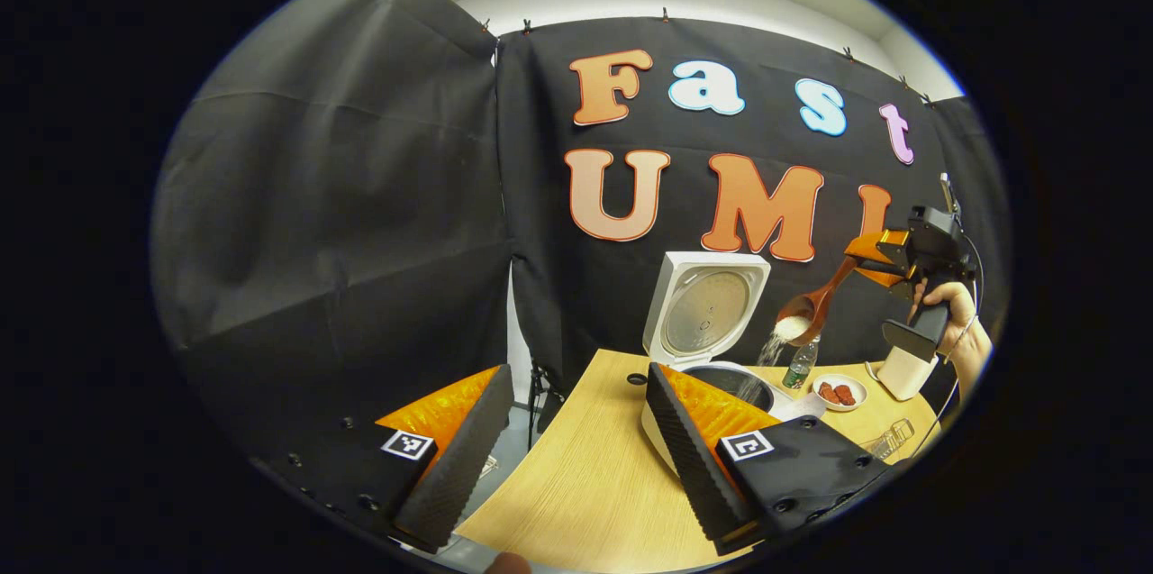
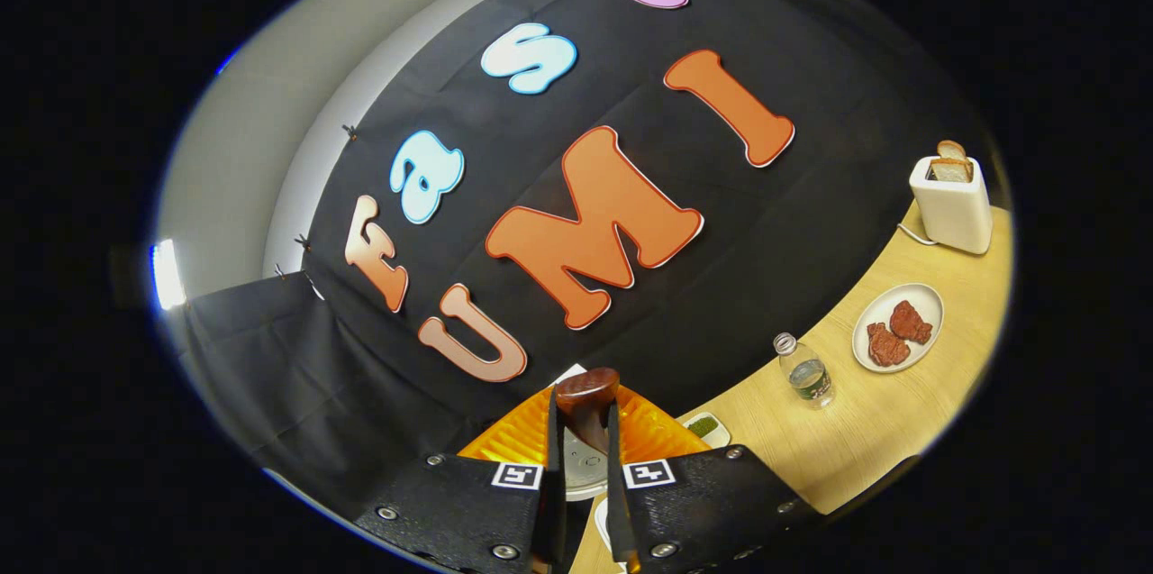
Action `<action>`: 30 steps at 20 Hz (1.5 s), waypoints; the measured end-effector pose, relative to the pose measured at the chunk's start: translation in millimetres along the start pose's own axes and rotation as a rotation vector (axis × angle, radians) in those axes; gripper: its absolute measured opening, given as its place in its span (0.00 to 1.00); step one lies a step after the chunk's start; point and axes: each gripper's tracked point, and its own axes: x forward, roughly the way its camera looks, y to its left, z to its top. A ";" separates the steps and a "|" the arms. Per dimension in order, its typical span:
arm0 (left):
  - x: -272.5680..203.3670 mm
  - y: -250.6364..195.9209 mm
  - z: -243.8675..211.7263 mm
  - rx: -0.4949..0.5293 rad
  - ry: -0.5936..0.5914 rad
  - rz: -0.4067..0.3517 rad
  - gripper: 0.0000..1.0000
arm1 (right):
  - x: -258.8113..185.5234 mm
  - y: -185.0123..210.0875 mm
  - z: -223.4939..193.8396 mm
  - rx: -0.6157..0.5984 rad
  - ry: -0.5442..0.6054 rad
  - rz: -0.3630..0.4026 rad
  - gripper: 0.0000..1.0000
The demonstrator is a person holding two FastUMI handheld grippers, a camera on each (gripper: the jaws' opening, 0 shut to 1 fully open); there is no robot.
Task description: Close the left gripper, press the button to open the rice cooker; take a wooden spoon from the chopstick holder with the right hand, scoop a spoonful of rice and pour it into the rice cooker, then put the wooden spoon back into the chopstick holder.
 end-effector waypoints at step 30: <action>-8.9 7.7 -14.2 -0.018 0.025 0.006 1.00 | -5.6 43.5 -40.7 -0.491 0.024 0.105 0.18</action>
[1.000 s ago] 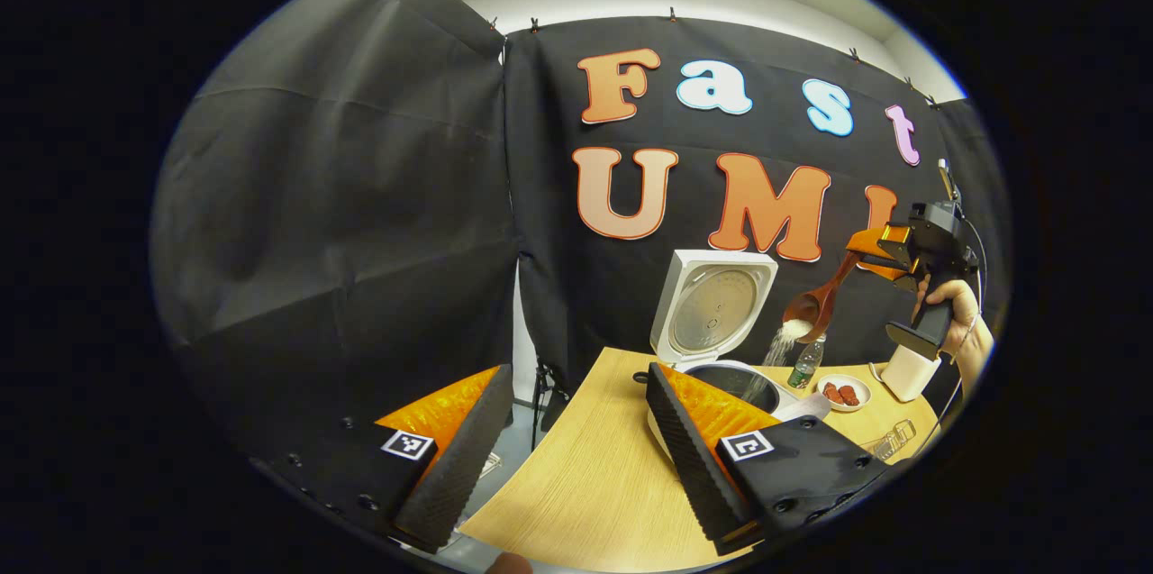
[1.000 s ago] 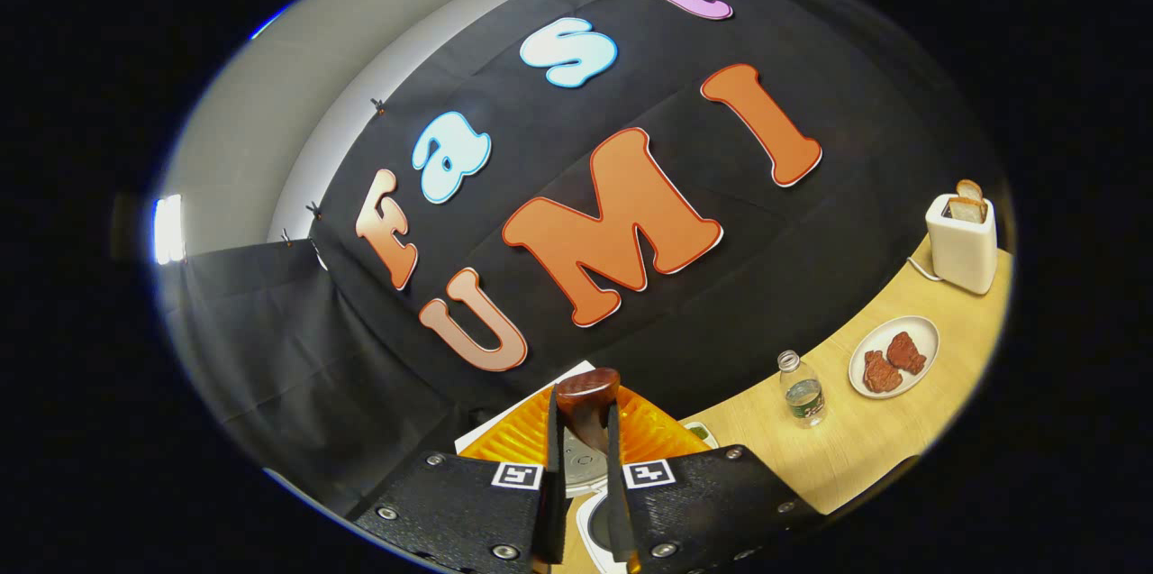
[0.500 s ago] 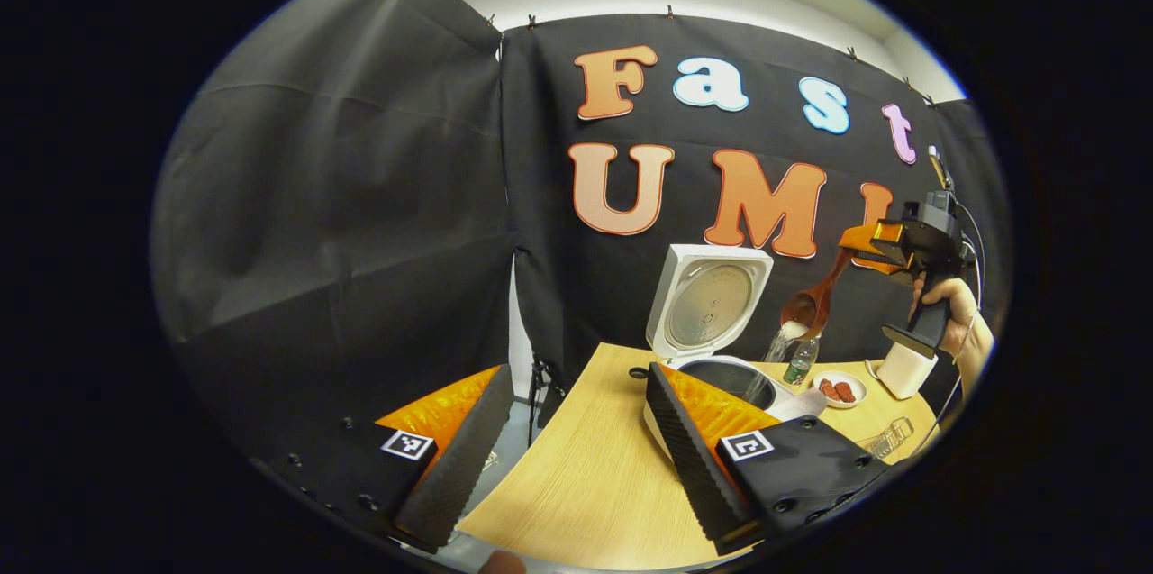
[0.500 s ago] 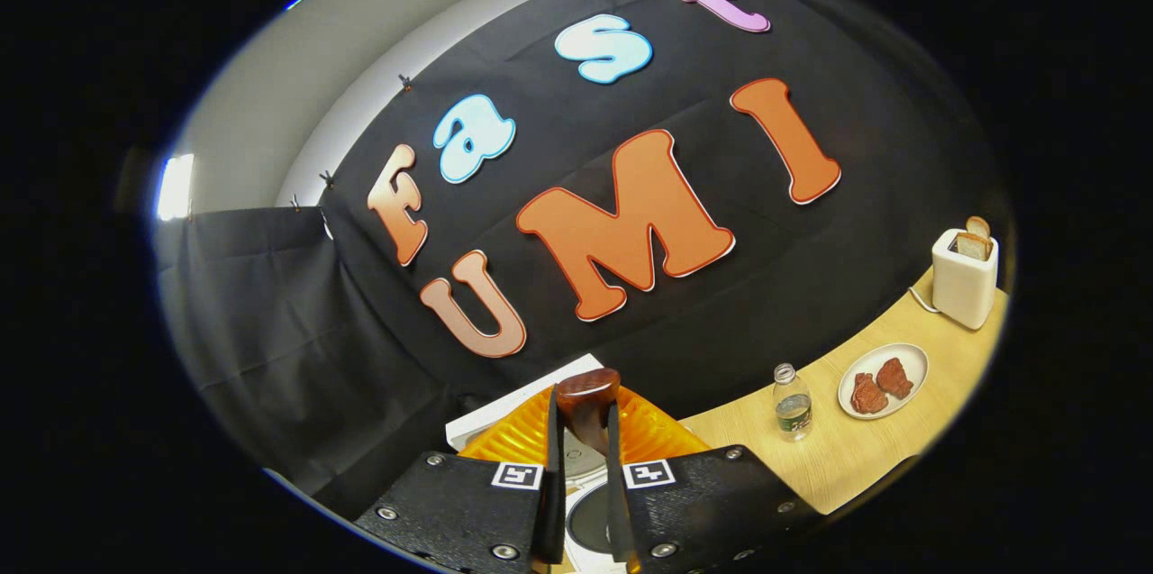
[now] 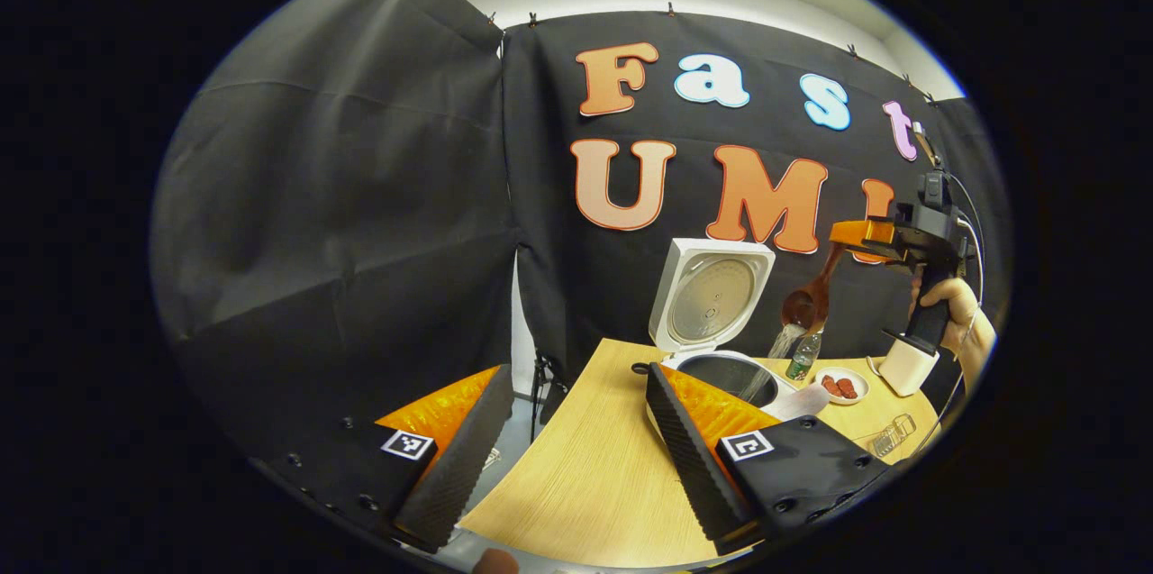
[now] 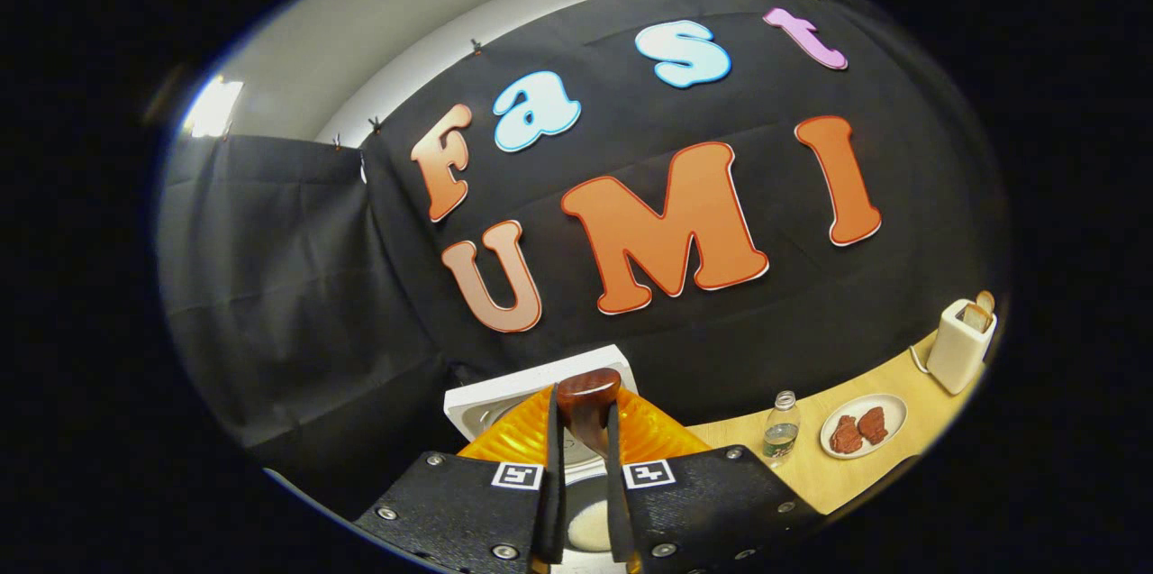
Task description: Close the left gripper, press the button to open the rice cooker; take a wooden spoon from the chopstick holder with the right hand, scoop a spoonful of rice and pour it into the rice cooker, then put the wooden spoon back into the chopstick holder.
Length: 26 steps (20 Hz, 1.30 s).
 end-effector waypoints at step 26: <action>-26.2 -56.8 8.3 0.007 -0.018 -0.074 1.00 | -121.1 -110.1 24.4 -0.063 -0.053 -0.152 0.18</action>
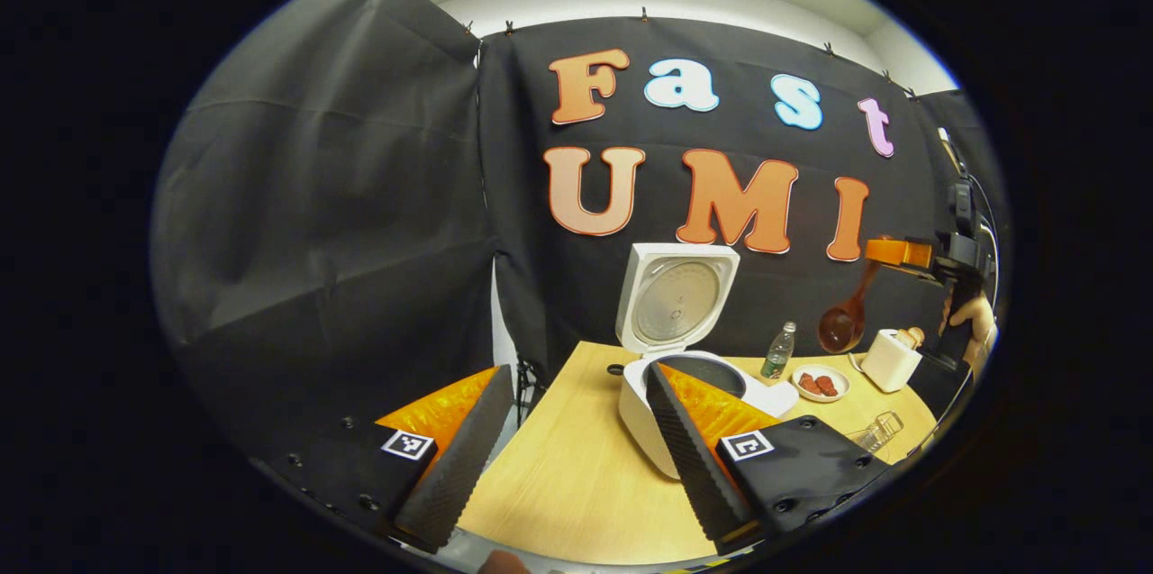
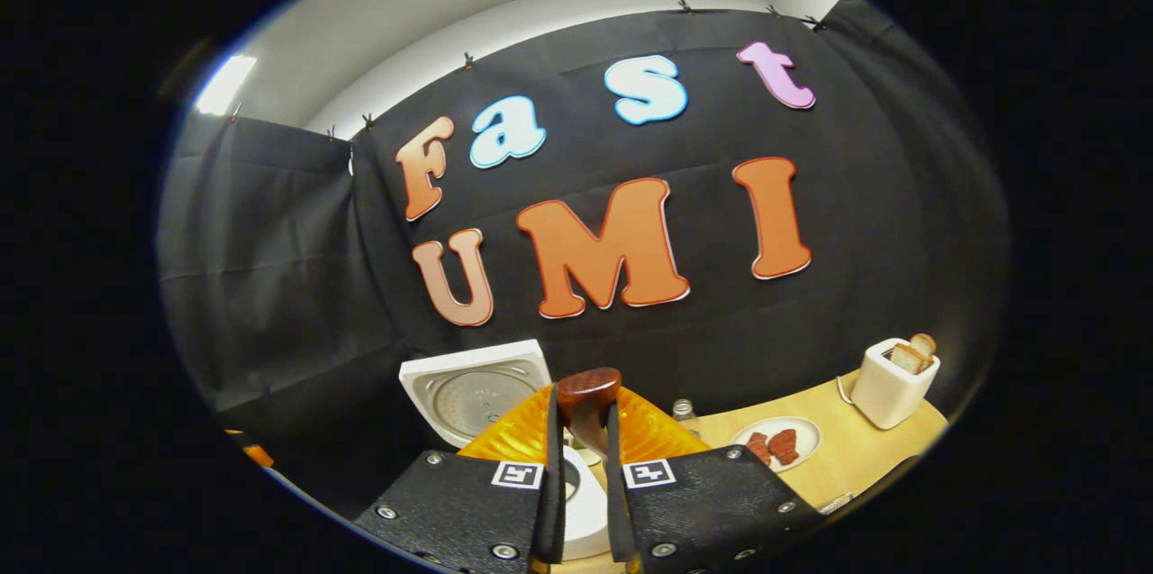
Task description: Close the left gripper, press the button to open the rice cooker; take a wooden spoon from the chopstick holder with the right hand, scoop a spoonful of rice and pour it into the rice cooker, then put the wooden spoon back into the chopstick holder.
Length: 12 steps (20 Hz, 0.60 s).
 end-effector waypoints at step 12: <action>-0.4 -56.0 12.6 0.025 -0.036 -0.091 1.00 | -94.7 -150.0 -35.3 0.074 0.022 -0.223 0.18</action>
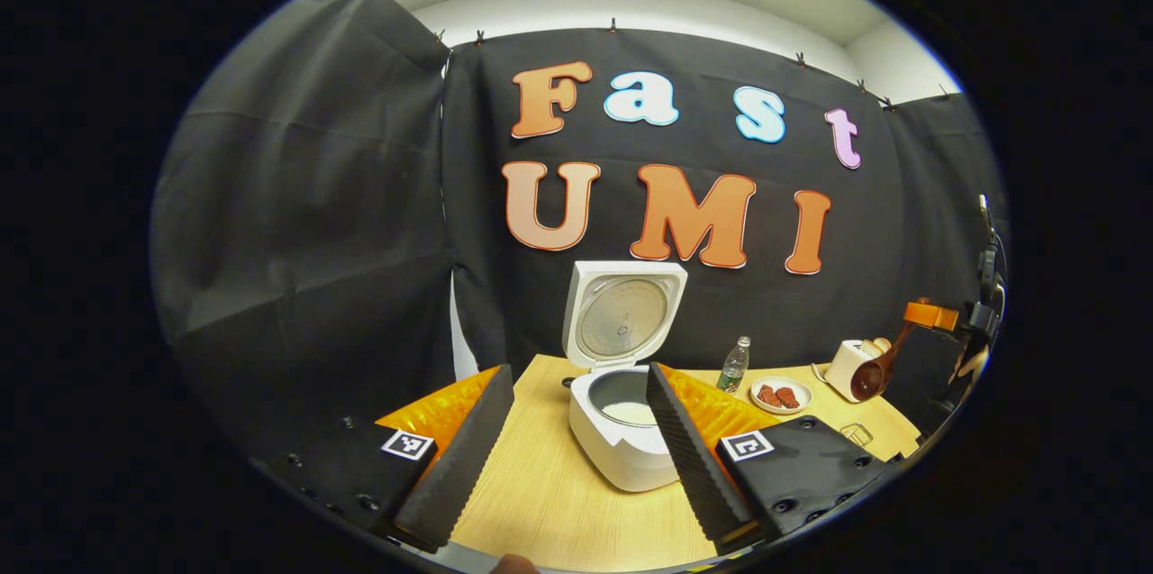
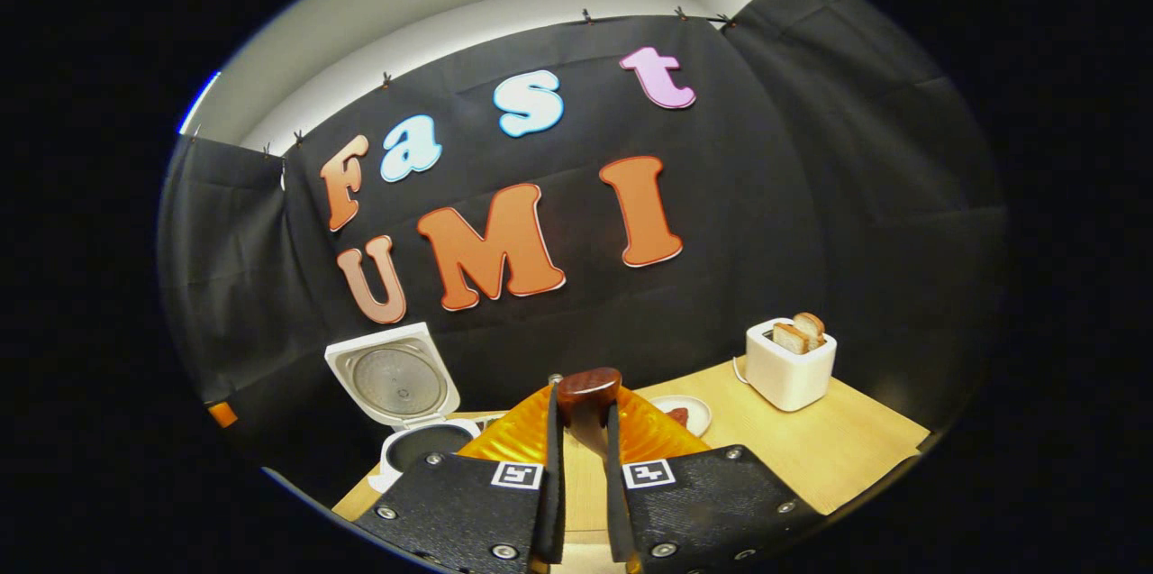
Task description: Close the left gripper, press the button to open the rice cooker; take a wooden spoon from the chopstick holder with the right hand, scoop a spoonful of rice and pour it into the rice cooker, then put the wooden spoon back into the chopstick holder.
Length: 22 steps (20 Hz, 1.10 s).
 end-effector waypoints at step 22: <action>37.2 -44.3 -26.8 0.002 0.098 0.008 0.99 | 34.6 -142.2 -159.3 0.253 0.213 -0.087 0.19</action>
